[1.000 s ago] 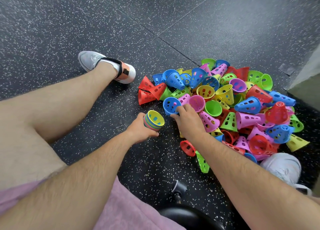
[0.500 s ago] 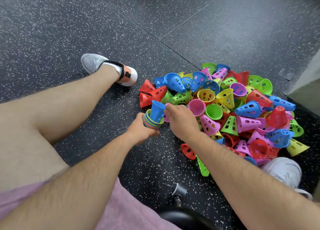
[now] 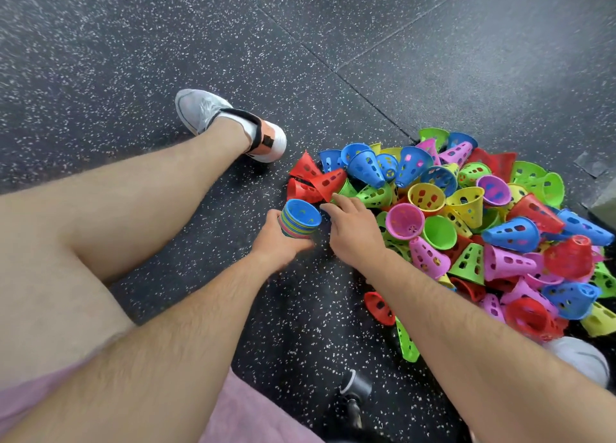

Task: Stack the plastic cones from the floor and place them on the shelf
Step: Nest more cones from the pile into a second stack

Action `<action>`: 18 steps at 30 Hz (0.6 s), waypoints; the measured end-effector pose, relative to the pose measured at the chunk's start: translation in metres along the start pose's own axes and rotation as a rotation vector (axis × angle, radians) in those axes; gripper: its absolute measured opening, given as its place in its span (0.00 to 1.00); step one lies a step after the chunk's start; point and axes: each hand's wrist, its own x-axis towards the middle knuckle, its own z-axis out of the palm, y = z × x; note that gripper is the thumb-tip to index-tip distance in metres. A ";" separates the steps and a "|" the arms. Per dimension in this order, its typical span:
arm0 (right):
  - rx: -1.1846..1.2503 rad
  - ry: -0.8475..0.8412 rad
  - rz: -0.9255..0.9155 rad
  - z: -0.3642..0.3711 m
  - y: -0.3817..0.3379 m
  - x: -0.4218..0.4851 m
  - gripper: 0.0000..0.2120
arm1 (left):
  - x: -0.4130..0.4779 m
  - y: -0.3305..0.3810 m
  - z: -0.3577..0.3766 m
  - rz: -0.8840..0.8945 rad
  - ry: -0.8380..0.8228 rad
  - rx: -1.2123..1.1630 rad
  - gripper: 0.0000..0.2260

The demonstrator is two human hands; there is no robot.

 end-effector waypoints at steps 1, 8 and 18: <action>-0.029 -0.011 0.000 0.002 -0.001 0.005 0.23 | 0.002 0.000 -0.001 -0.008 -0.001 -0.007 0.29; -0.252 -0.178 0.055 0.005 -0.014 0.033 0.24 | 0.015 -0.005 -0.002 -0.025 -0.016 -0.005 0.31; -0.396 -0.192 0.053 -0.001 -0.017 0.039 0.32 | 0.019 -0.012 -0.001 -0.027 -0.017 0.010 0.32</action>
